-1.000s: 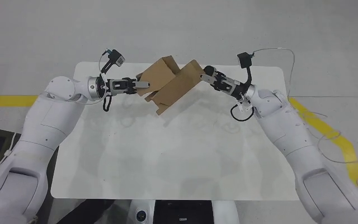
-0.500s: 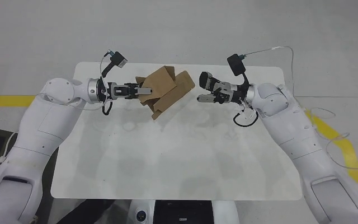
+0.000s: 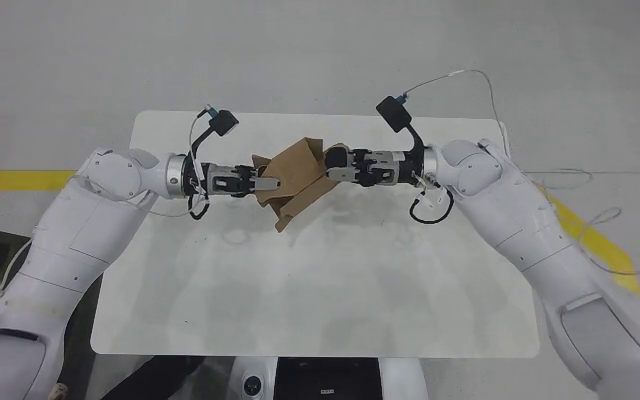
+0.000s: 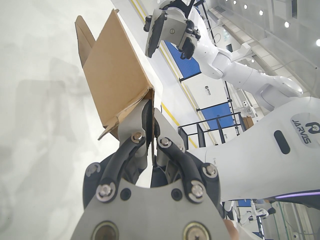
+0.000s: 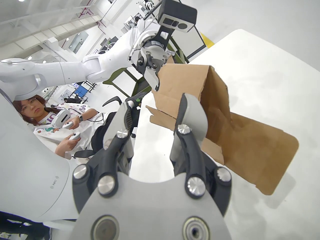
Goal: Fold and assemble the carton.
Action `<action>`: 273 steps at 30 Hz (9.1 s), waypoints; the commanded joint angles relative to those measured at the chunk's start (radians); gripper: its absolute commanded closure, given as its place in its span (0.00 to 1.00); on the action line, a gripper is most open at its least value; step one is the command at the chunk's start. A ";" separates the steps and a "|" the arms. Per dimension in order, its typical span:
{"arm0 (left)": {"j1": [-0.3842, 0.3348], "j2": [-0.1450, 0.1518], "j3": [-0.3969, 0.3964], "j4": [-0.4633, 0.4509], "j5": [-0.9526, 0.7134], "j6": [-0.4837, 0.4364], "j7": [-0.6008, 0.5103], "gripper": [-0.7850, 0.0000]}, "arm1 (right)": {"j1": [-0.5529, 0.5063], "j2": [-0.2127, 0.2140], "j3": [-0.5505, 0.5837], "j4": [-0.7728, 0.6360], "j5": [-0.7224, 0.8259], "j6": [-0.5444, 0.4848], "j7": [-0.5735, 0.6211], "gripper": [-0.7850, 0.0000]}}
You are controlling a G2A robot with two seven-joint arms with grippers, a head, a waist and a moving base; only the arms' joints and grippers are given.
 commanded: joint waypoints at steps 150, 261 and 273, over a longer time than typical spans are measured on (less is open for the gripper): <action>-0.052 0.120 0.126 -0.126 -0.413 0.059 -0.058 0.00 | -0.017 -0.082 -0.140 -0.028 0.024 0.234 -0.154 1.00; 0.187 0.045 -0.241 -0.214 -0.077 0.056 -0.041 0.00 | -0.107 -0.194 0.171 0.051 -0.034 0.181 -0.057 1.00; 0.194 0.033 -0.227 -0.232 -0.102 0.087 -0.086 0.00 | -0.098 -0.213 0.177 0.047 -0.069 0.162 -0.104 1.00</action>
